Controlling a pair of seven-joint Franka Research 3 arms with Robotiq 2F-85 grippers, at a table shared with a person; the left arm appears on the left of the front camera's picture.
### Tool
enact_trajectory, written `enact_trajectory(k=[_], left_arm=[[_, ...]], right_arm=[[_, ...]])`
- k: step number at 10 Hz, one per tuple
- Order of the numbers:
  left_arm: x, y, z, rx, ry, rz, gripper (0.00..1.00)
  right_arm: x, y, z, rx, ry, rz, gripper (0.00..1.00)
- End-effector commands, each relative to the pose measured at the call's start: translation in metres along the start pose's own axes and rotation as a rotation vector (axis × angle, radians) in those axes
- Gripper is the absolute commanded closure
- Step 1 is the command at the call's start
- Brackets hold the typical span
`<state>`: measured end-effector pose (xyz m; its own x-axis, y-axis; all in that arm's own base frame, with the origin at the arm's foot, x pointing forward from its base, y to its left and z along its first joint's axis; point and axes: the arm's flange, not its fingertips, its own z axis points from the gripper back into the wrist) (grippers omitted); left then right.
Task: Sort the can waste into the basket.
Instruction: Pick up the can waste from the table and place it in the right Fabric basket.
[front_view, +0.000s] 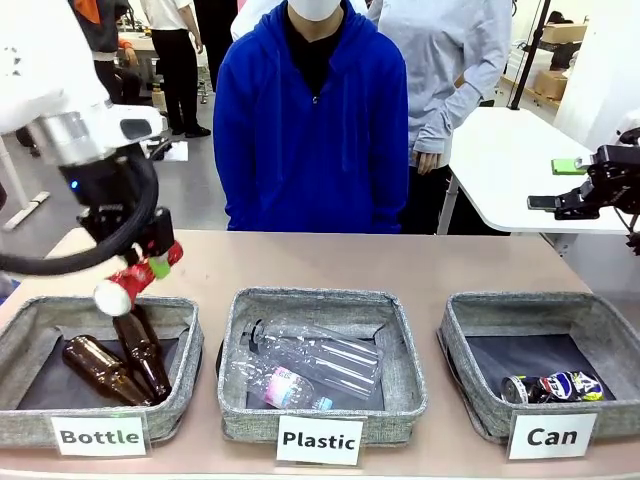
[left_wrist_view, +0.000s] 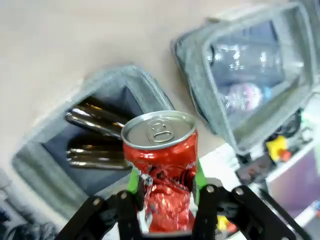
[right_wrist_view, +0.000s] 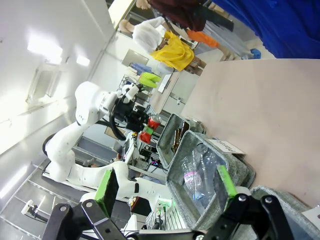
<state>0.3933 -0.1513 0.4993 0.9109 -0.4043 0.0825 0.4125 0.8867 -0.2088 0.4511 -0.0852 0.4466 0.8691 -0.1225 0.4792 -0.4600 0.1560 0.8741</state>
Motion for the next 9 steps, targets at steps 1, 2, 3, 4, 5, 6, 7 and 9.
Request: enact_trajectory(k=[1, 2, 3, 4, 5, 6, 7, 9], left_arm=[[0.023, 0.008, 0.008, 0.017, 0.0, 0.036, 0.97], [0.023, 0.008, 0.008, 0.017, 0.0, 0.036, 0.97], [0.023, 0.008, 0.008, 0.017, 0.0, 0.036, 0.97], [0.023, 0.008, 0.008, 0.017, 0.0, 0.036, 0.97], [0.023, 0.008, 0.008, 0.017, 0.0, 0.036, 0.97], [0.023, 0.008, 0.008, 0.017, 0.0, 0.036, 0.97], [0.024, 0.01, 0.005, -0.001, -0.006, 0.02, 0.56], [0.047, -0.086, 0.054, 0.043, -0.151, -0.212, 0.56]], right_arm=[[-0.003, 0.002, 0.0, 0.0, 0.01, 0.014, 0.0], [-0.003, 0.002, 0.0, 0.0, 0.01, 0.014, 0.0], [-0.003, 0.002, 0.0, 0.0, 0.01, 0.014, 0.0], [-0.003, 0.002, 0.0, 0.0, 0.01, 0.014, 0.0], [-0.003, 0.002, 0.0, 0.0, 0.01, 0.014, 0.0], [-0.003, 0.002, 0.0, 0.0, 0.01, 0.014, 0.0], [0.0, 0.0, 0.0, 0.0, 0.0, 0.0, 0.0], [-0.002, 0.038, 0.003, -0.102, -0.015, 0.058, 0.0]])
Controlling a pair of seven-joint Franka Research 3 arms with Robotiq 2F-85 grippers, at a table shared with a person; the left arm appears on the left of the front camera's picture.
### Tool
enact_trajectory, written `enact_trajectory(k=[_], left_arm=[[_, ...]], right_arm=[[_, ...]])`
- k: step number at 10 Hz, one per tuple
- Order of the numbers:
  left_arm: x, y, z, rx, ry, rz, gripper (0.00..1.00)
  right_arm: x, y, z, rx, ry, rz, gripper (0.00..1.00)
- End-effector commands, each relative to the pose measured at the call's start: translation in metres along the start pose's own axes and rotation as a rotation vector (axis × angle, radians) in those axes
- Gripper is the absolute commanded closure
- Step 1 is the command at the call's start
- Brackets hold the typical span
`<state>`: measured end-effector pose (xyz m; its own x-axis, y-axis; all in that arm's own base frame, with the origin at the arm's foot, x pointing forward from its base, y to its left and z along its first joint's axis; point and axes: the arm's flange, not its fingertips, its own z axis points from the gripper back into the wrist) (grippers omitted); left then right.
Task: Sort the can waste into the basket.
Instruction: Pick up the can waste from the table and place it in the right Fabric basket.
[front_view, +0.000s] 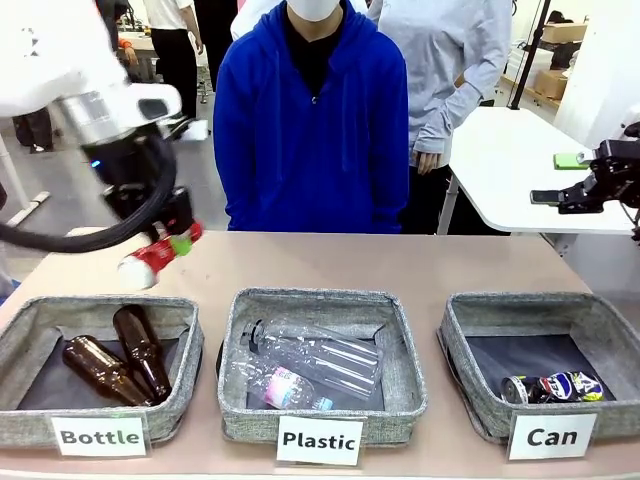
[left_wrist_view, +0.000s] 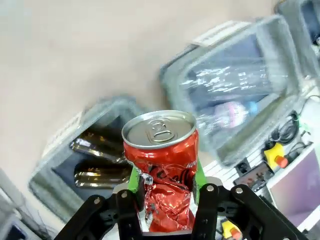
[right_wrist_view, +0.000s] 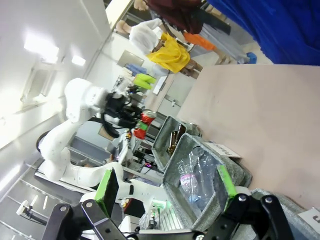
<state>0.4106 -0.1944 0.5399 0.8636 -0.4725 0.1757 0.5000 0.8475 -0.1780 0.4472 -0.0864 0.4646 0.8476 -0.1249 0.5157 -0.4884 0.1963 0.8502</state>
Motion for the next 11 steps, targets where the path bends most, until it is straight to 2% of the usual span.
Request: enact_trajectory(k=[1, 3, 4, 5, 6, 7, 9, 10, 11], left_arm=[[0.032, -0.098, 0.037, 0.081, -0.115, -0.227, 0.56], [0.083, -0.182, 0.039, 0.153, -0.129, -0.418, 0.56], [0.102, -0.215, 0.028, 0.17, -0.14, -0.463, 0.56], [0.132, -0.251, 0.016, 0.133, -0.169, -0.579, 0.56], [0.169, -0.291, -0.007, 0.144, -0.203, -0.639, 0.56], [0.191, -0.326, -0.035, 0.125, -0.231, -0.705, 0.56], [0.221, -0.385, -0.087, -0.065, -0.251, -0.872, 0.56], [0.227, -0.41, -0.116, -0.155, -0.198, -0.937, 0.56], [0.228, -0.429, -0.14, -0.19, -0.132, -0.959, 0.56]], right_arm=[[-0.012, 0.027, 0.016, -0.141, -0.011, 0.006, 0.0], [-0.028, 0.042, 0.063, -0.214, 0.046, -0.08, 0.0], [-0.044, 0.056, 0.096, -0.315, 0.054, -0.047, 0.0], [-0.054, 0.065, 0.12, -0.356, 0.053, -0.038, 0.0], [-0.065, 0.075, 0.157, -0.431, -0.015, -0.028, 0.0], [-0.081, 0.081, 0.188, -0.483, -0.024, -0.017, 0.0], [-0.11, 0.08, 0.236, -0.565, -0.11, -0.031, 0.0], [-0.117, 0.075, 0.257, -0.549, -0.245, -0.049, 0.0], [-0.107, 0.087, 0.229, -0.532, -0.09, -0.04, 0.0]])
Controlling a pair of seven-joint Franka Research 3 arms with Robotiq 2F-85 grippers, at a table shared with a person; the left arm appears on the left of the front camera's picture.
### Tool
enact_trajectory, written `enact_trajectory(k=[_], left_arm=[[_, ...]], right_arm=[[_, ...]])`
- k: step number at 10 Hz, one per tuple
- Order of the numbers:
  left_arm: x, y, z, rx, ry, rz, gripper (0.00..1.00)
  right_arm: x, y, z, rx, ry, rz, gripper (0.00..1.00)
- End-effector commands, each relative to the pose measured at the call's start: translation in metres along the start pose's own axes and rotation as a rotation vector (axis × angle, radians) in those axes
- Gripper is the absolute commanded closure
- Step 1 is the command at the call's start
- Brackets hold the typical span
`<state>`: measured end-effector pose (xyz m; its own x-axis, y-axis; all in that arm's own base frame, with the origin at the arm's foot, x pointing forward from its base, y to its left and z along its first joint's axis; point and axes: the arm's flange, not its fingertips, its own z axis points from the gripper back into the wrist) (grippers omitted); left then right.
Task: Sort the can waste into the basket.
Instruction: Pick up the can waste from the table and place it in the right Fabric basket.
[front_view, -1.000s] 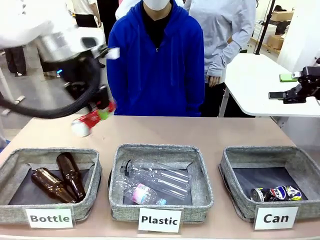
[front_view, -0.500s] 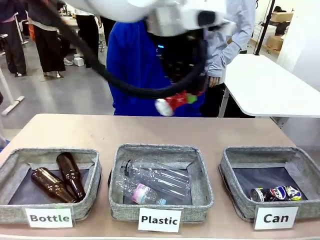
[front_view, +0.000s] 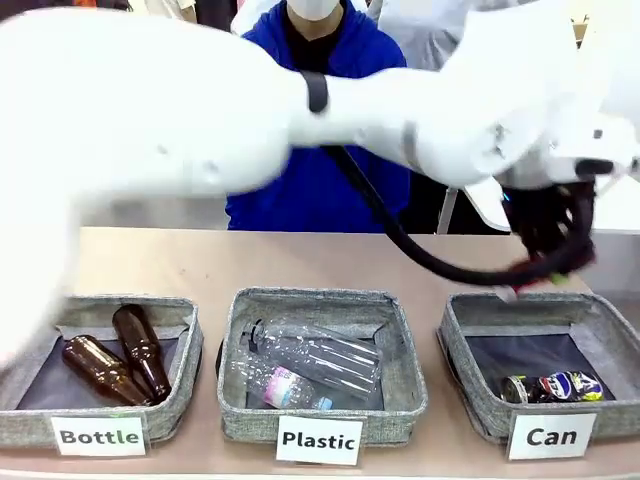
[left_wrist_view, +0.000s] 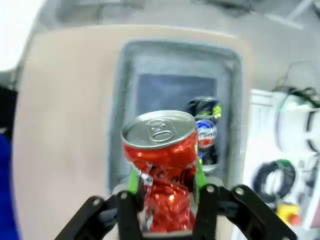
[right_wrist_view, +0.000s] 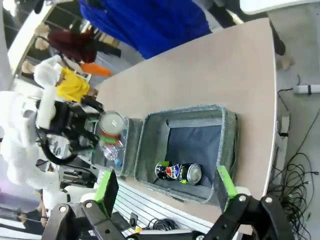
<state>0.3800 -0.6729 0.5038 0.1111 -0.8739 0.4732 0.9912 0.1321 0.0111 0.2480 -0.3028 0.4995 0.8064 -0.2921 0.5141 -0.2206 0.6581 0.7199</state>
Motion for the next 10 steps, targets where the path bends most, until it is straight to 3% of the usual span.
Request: enact_trajectory(k=[1, 5, 6, 10], left_arm=[[0.039, 0.013, -0.018, -0.104, 0.101, -0.04, 0.56], [0.04, 0.012, -0.031, -0.119, 0.154, -0.046, 0.56], [0.039, 0.009, -0.031, -0.123, 0.154, -0.05, 0.04], [0.036, 0.01, -0.028, -0.104, 0.145, -0.063, 0.0]], right_arm=[[0.012, 0.017, -0.023, 0.023, 0.065, 0.039, 0.0], [0.012, 0.017, -0.023, 0.023, 0.065, 0.039, 0.0], [0.012, 0.017, -0.023, 0.023, 0.065, 0.039, 0.0], [0.012, 0.017, -0.023, 0.023, 0.065, 0.039, 0.0]])
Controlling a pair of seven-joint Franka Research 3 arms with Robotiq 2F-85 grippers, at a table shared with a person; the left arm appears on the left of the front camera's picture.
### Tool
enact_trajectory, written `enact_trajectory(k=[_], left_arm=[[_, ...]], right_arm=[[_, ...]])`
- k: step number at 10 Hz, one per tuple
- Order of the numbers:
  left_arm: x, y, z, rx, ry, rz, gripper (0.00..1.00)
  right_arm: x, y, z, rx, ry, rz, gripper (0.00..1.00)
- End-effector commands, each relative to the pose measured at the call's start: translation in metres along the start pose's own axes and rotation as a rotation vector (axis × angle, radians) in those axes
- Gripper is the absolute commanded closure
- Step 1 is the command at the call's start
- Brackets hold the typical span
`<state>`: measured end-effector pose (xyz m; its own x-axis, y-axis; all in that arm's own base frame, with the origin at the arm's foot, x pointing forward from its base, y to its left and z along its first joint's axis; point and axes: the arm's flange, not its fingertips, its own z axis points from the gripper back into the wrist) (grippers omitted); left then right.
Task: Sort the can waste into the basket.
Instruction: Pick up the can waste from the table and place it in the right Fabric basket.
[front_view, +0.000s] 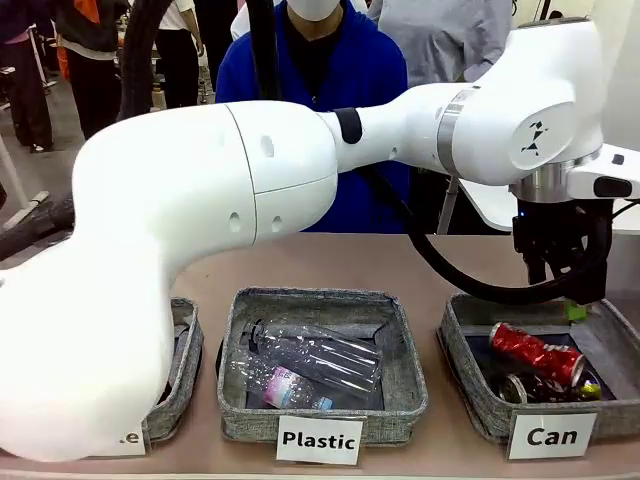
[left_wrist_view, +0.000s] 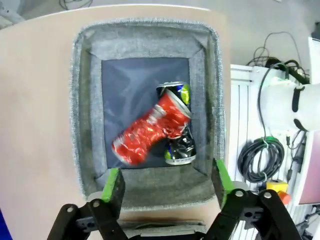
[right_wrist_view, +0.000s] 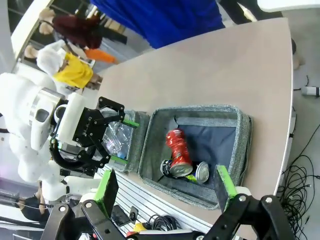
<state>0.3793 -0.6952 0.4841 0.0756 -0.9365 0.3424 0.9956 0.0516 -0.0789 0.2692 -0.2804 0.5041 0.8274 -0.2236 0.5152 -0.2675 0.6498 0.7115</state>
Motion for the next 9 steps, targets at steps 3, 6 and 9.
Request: enact_trajectory(k=[3, 6, 9], left_arm=[[0.017, 0.026, 0.028, 0.036, 0.088, 0.017, 0.0], [-0.031, 0.023, 0.089, 0.042, 0.107, 0.026, 0.0], [-0.114, -0.002, 0.13, 0.03, 0.131, 0.148, 0.0]], right_arm=[[0.0, 0.0, 0.0, 0.0, 0.0, 0.0, 0.0], [0.021, 0.007, -0.036, 0.038, 0.022, 0.117, 0.0], [0.058, 0.03, -0.107, 0.167, 0.083, 0.213, 0.0]])
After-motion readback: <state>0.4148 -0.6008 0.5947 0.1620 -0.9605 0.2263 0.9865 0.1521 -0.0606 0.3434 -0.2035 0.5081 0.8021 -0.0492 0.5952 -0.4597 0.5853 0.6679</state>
